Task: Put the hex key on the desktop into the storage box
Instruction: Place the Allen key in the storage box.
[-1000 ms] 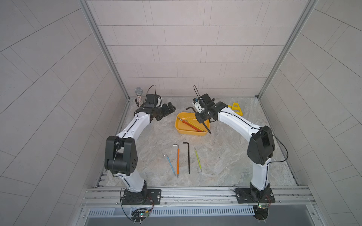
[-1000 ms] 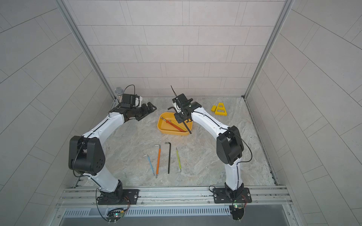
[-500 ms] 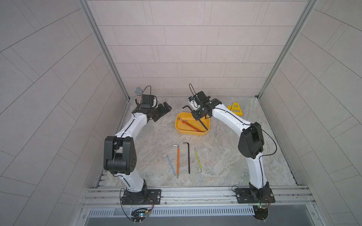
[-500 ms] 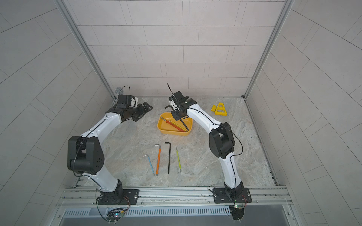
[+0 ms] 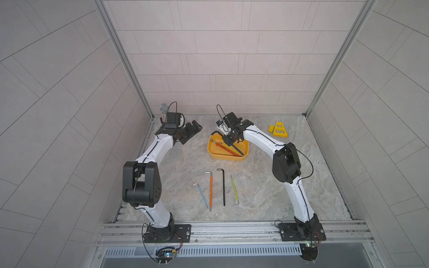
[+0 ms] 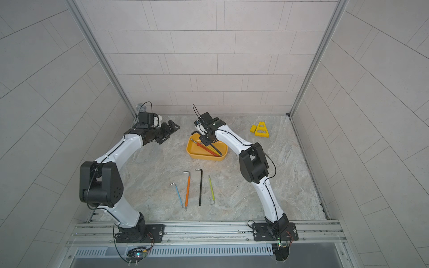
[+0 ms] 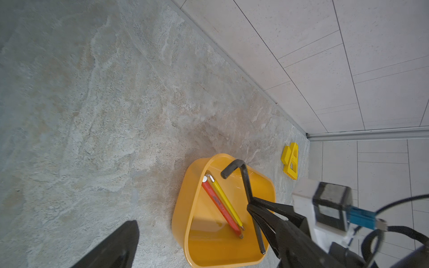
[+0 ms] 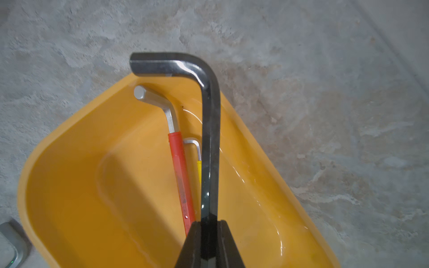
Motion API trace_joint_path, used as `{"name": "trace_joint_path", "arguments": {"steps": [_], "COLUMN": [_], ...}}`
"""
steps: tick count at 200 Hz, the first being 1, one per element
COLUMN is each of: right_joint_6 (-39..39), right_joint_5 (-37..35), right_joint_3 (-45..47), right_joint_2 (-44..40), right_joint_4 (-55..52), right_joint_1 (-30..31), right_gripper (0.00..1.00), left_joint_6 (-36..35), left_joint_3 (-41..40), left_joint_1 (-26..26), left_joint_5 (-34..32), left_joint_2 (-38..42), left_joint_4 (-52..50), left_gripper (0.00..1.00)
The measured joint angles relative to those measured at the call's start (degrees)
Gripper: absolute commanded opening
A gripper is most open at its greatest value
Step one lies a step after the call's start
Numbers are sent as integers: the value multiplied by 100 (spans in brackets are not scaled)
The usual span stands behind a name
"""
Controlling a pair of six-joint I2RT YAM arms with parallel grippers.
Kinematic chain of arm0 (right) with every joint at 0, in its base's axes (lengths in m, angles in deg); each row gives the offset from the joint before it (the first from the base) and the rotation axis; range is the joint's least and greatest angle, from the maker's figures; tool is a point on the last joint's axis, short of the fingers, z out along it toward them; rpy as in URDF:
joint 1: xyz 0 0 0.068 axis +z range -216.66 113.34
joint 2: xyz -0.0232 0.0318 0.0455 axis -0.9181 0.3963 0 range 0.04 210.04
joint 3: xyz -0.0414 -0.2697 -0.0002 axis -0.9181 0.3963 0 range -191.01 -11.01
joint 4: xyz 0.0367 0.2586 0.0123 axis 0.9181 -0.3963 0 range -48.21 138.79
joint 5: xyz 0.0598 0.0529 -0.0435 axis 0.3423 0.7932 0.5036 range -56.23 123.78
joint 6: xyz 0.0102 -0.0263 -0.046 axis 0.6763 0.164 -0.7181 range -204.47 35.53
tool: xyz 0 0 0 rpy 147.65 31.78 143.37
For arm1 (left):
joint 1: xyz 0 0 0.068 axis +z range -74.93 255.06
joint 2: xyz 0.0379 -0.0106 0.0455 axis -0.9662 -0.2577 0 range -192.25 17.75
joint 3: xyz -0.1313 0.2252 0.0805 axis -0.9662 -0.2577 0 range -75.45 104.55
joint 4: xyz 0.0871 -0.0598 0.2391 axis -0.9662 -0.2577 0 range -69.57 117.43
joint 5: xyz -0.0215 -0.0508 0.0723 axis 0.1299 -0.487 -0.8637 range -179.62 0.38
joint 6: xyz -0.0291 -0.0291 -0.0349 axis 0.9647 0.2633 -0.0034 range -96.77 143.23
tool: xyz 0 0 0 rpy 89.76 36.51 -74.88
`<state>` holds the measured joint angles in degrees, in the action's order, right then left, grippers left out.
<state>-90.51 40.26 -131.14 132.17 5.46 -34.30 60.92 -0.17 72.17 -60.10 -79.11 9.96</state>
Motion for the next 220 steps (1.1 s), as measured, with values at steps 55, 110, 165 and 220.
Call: {"name": "trace_joint_path", "arguments": {"steps": [55,110,165,220], "right_joint_6": [-61,39,363,1182], "right_joint_5": [50,-31,4,31], "right_joint_3": [413,616,1182,2771], "right_joint_2": [20,20,-490,-2651], "right_joint_4": [310,313,420,1290], "right_joint_1": [0,-4,-4,0], "right_gripper": [1,40,48,49], "left_joint_6": [0,2,4,-42], "left_joint_3": [-74,-98,-133,-177], "left_joint_1": [4,4,4,-48], "left_joint_5": [0,2,2,-7], "left_joint_2": [0,2,11,22], "left_joint_4": [22,66,94,114], "left_gripper": [100,100,100,100]}}
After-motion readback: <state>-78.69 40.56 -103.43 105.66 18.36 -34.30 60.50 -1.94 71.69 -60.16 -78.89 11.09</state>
